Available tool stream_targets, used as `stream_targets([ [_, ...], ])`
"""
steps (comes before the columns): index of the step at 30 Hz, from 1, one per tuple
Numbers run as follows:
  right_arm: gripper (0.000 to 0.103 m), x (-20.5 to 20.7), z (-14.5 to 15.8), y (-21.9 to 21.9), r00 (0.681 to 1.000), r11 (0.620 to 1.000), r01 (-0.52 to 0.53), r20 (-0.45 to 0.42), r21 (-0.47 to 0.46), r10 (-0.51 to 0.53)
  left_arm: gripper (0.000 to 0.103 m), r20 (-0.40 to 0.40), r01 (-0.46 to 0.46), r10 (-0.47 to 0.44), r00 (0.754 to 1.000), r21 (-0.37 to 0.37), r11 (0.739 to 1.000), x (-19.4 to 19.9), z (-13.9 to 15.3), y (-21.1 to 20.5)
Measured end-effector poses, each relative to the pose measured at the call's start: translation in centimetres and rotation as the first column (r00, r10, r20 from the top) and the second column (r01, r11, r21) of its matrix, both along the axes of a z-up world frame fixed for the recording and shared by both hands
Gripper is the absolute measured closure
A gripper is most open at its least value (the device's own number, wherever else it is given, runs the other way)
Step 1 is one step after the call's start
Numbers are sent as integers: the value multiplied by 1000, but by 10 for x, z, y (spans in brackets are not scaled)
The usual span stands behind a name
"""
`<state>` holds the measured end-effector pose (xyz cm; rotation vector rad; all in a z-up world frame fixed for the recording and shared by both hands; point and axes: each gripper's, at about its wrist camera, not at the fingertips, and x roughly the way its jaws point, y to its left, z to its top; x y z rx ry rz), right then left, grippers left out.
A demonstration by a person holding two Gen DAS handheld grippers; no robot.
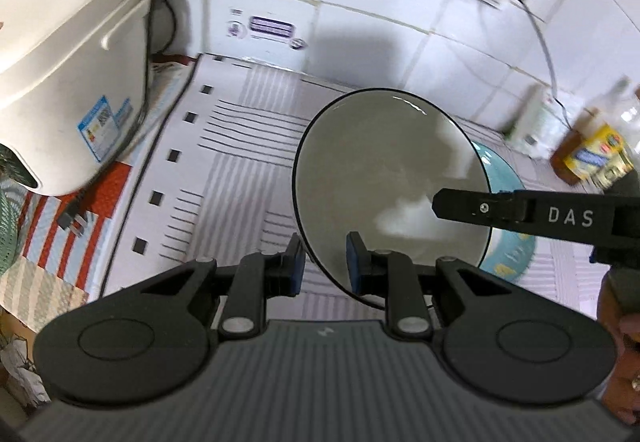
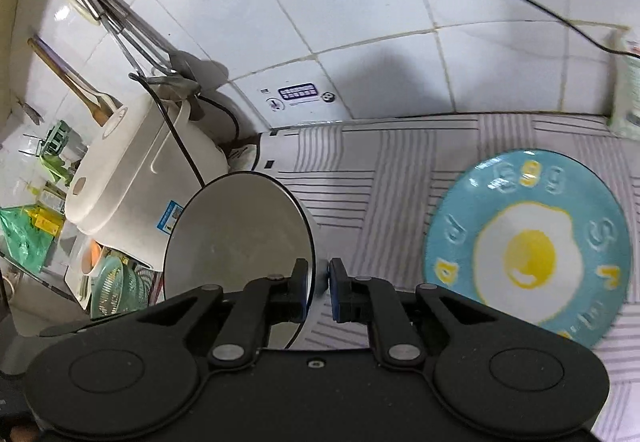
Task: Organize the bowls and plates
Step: 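Lift the small white bowl with both grippers and carry it to the other white bowl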
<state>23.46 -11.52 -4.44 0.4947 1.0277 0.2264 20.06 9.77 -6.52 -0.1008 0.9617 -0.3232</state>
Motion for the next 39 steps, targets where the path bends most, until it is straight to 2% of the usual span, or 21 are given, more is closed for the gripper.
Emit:
stream_targets([
  [8, 88, -40, 7, -28, 1000, 1000, 17, 24, -13, -17, 82, 6, 88, -88, 996, 45, 995, -28, 5, -35],
  [21, 88, -104, 27, -66, 998, 994, 34, 56, -101, -28, 83, -38, 236, -235, 971, 35, 971, -71, 11, -83],
  [27, 87, -139, 17, -78, 996, 993, 49, 74, -109, -41, 82, -89, 287, -282, 955, 48, 957, -85, -1, -99],
  [39, 86, -181, -15, -82, 986, 989, 112, 132, -98, -98, 82, -167, 312, -295, 941, 86, 946, -91, -26, -116],
])
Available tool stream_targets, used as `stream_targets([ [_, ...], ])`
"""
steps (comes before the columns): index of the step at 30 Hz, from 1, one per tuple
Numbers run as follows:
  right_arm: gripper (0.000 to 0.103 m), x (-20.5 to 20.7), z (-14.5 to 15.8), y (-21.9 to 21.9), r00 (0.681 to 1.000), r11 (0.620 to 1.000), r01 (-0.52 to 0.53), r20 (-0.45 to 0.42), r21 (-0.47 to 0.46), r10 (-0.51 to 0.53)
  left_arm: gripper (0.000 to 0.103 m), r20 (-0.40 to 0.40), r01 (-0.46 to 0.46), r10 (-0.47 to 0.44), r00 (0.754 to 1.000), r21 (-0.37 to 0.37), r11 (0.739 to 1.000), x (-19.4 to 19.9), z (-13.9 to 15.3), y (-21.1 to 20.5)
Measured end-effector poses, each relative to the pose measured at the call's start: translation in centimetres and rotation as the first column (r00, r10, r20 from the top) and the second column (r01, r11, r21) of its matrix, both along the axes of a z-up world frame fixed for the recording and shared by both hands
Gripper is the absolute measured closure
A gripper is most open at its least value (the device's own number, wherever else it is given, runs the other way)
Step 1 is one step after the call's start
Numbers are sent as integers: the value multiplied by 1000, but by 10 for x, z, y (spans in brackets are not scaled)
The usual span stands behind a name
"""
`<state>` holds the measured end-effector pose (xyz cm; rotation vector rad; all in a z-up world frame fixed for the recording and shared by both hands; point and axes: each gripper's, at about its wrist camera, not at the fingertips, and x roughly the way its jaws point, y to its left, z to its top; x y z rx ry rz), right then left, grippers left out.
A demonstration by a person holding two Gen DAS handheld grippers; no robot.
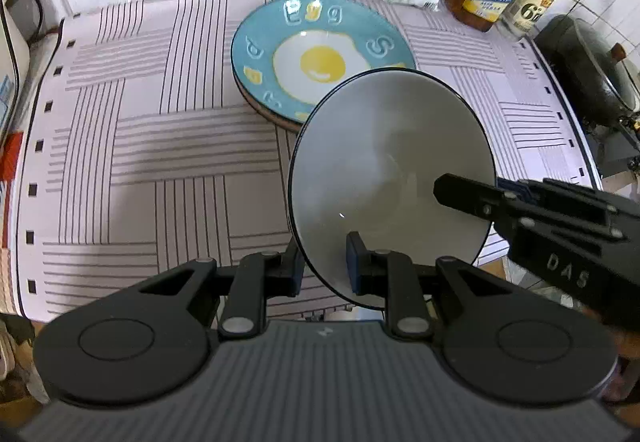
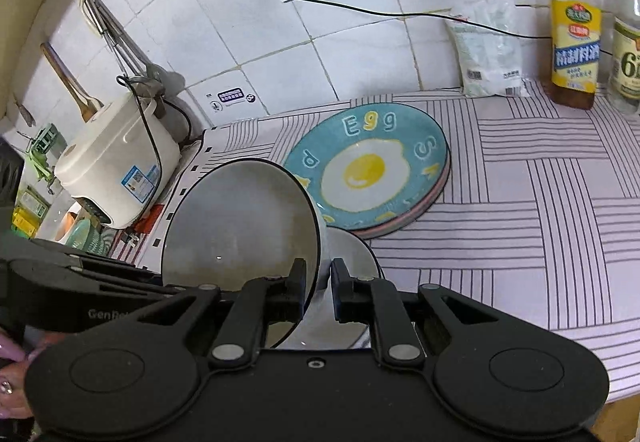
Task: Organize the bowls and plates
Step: 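Lift the small white bowl with both grippers and carry it to the other white bowl, then lower the small white bowl into the white bowl and open both grippers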
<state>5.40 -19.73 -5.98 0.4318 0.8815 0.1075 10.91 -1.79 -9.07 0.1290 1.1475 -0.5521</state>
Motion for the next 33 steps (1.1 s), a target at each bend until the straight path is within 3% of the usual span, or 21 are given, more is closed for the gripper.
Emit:
stream_targets([
  [6, 86, -12, -15, 2, 999, 1000, 24, 30, -16, -24, 83, -8, 18, -17, 1000, 45, 999, -1, -6, -6],
  [16, 86, -20, -25, 16, 998, 991, 9, 58, -134, -1, 82, 3, 47, -47, 999, 103, 994, -3, -12, -16],
  [20, 86, -20, -27, 21, 997, 982, 3, 72, -187, 11, 73, -5, 41, -41, 999, 96, 994, -2, -14, -18],
  [29, 87, -16, -31, 27, 996, 968, -11, 81, -249, 32, 73, -14, 23, -22, 1000, 79, 997, 1, -18, -16],
  [33, 87, -15, -31, 38, 994, 942, -27, 89, -334, 60, 73, -4, 16, -16, 1000, 71, 997, 1, -20, -15],
])
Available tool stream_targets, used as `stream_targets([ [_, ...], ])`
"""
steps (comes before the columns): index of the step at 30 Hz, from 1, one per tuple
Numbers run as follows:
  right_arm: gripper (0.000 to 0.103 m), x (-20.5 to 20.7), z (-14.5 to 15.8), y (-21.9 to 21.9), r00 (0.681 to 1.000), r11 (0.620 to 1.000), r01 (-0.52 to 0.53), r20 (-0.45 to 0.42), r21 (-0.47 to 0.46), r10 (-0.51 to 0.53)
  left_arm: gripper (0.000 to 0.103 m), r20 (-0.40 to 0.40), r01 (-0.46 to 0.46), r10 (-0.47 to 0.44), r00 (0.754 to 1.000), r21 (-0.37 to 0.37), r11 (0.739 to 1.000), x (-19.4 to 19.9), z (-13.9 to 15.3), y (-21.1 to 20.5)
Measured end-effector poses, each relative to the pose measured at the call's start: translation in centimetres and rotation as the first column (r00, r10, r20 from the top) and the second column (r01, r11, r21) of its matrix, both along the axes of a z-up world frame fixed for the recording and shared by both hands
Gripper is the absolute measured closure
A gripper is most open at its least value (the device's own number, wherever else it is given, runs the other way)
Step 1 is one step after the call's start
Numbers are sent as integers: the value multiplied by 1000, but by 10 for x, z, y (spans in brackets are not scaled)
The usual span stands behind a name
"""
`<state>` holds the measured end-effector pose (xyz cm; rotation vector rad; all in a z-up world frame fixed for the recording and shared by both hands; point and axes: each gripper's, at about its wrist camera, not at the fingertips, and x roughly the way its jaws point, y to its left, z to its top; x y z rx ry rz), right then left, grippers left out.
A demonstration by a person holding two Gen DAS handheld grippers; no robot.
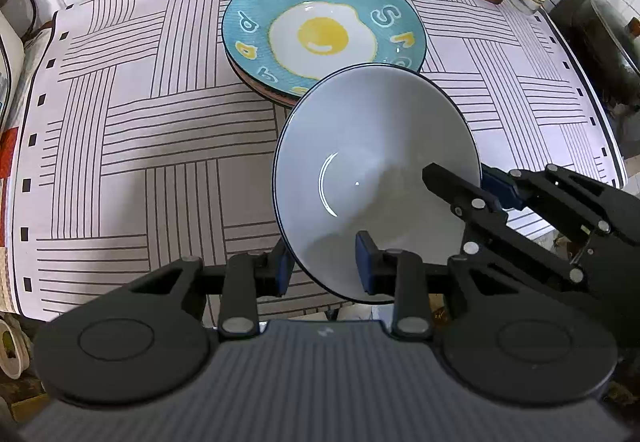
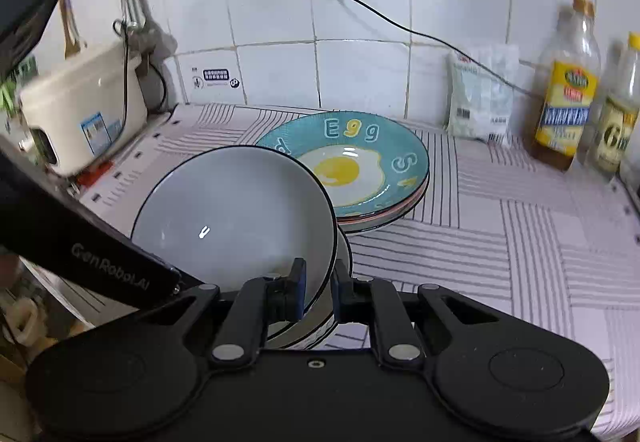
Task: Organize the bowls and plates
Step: 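Lower the small white bowl into the white bowl and open both grippers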
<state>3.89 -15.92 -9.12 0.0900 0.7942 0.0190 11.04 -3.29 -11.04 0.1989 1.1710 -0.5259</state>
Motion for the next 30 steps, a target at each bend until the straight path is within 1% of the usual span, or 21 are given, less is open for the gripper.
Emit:
stream_targets([
  [2, 87, 1, -1, 3, 1000, 1000, -2, 3, -22, 2, 73, 8, -8, 8, 1000, -10, 1000, 0, 0, 1],
  [7, 87, 5, -2, 5, 1000, 999, -3, 10, -52, 4, 73, 19, -10, 10, 1000, -3, 1000, 1, -1, 1],
  [11, 87, 6, -2, 10, 1000, 995, -17, 18, -95, 19, 73, 37, -11, 12, 999, -17, 1000, -1, -2, 4],
  [12, 87, 7, -3, 10, 1000, 995, -19, 20, -99, 21, 70, 44, -12, 13, 999, -23, 1000, -2, -2, 5],
  [15, 88, 7, -3, 12, 999, 993, -24, 29, -118, 27, 69, 54, -17, 20, 998, -52, 999, -5, 0, 10],
  [17, 89, 6, -1, 15, 999, 990, -18, 34, -137, 23, 69, 52, -22, 26, 998, -81, 996, -7, 0, 14],
  [19, 91, 5, 1, 15, 999, 991, -3, 39, -133, 8, 69, 49, -23, 28, 998, -108, 994, -8, 0, 20],
  [21, 91, 3, 1, 13, 999, 993, 12, 47, -119, -6, 69, 61, -23, 30, 998, -125, 992, -10, 0, 22],
  [23, 91, 1, 2, 14, 998, 992, 12, 56, -127, -5, 69, 62, -22, 31, 998, -137, 990, -12, 0, 24],
  [26, 91, -4, 3, 20, 997, 983, 11, 76, -182, 3, 69, 46, -19, 27, 999, -171, 985, -11, -2, 25],
  [28, 91, -6, 3, 24, 996, 970, 17, 90, -242, 5, 70, 59, -19, 29, 998, -169, 985, -13, -3, 24],
  [30, 91, -6, 2, 25, 995, 963, 17, 96, -268, 9, 70, 70, -20, 32, 997, -167, 986, -13, -4, 23],
])
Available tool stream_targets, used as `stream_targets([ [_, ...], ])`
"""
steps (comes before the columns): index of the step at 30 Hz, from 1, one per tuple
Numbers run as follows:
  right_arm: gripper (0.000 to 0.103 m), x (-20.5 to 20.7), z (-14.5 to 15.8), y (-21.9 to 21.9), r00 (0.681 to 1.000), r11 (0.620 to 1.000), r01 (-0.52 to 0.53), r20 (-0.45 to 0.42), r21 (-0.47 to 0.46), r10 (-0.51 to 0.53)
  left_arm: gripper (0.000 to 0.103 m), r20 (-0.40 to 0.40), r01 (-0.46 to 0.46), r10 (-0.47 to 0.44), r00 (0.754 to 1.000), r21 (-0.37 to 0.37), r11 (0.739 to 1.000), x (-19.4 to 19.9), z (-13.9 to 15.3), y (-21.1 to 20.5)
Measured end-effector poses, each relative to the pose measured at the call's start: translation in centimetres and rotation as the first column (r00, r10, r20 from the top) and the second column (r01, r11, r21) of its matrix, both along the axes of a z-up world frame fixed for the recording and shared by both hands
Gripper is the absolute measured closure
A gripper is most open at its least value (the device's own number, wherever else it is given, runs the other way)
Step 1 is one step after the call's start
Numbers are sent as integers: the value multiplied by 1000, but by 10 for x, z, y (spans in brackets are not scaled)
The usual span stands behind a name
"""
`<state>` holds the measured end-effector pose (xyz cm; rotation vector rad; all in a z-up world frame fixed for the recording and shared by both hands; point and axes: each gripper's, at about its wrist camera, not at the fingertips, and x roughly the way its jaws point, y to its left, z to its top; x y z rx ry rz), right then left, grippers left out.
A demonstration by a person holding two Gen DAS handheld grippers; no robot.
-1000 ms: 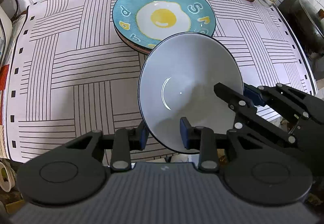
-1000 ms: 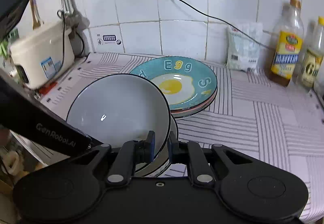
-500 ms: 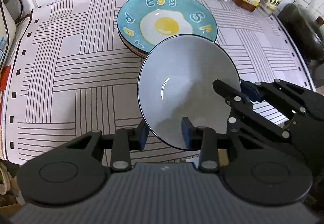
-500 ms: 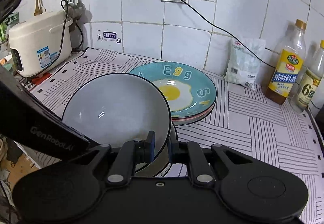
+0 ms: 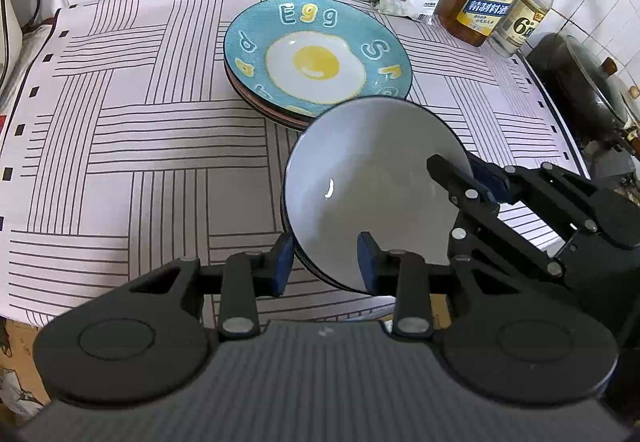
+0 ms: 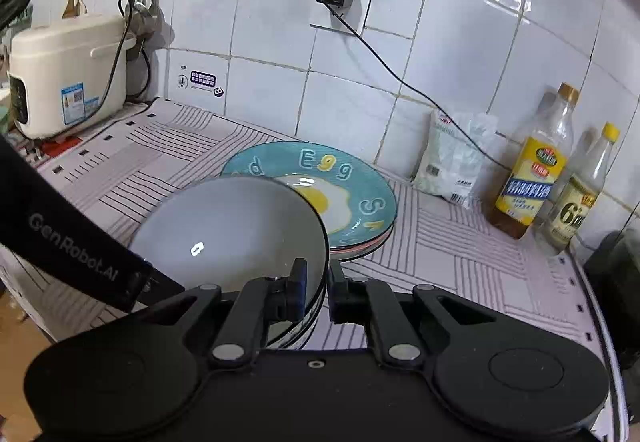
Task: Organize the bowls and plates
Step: 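Lower the small white bowl into the white bowl and open both grippers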
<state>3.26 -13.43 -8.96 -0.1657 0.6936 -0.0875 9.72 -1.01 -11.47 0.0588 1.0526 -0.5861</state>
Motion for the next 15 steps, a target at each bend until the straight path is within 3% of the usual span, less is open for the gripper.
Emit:
stream_targets([
  [5, 90, 1, -5, 3, 1000, 998, -28, 8, -62, 29, 70, 40, -9, 8, 999, 25, 1000, -1, 3, 0],
  [7, 83, 1, -7, 4, 999, 996, -47, 12, -70, 48, 69, 66, -13, 10, 998, 42, 999, -2, 5, 0],
  [9, 81, -1, -8, 0, 999, 998, -52, 11, -27, 52, 69, 87, -15, 12, 996, 43, 999, -4, 7, 1],
  [15, 59, -23, 5, -14, 999, 991, -33, 23, 130, 30, 61, 103, -11, 8, 995, 23, 1000, -15, 13, 5],
])
